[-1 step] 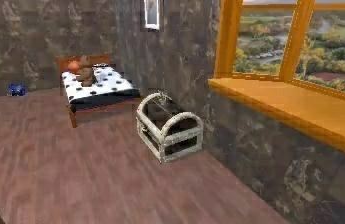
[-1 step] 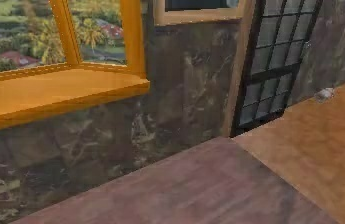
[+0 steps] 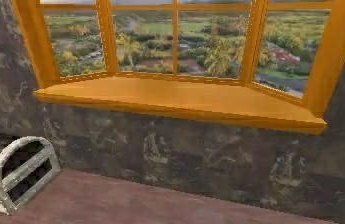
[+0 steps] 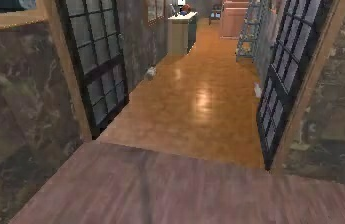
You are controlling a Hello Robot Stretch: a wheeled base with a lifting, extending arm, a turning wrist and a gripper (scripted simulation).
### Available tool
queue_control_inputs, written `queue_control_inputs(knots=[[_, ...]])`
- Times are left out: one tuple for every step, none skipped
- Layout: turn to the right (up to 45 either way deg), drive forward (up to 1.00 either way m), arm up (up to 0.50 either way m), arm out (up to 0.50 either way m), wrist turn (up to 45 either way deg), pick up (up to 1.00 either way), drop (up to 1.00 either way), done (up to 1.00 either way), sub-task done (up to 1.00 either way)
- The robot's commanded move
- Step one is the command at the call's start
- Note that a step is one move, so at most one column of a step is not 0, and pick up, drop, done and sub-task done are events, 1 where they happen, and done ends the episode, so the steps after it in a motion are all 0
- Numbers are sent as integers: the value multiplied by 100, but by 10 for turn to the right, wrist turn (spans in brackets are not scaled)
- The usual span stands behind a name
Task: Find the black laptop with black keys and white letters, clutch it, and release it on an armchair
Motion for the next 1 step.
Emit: queue_control_inputs(knots=[[450,0,0,0,0,0,0,0,0]])
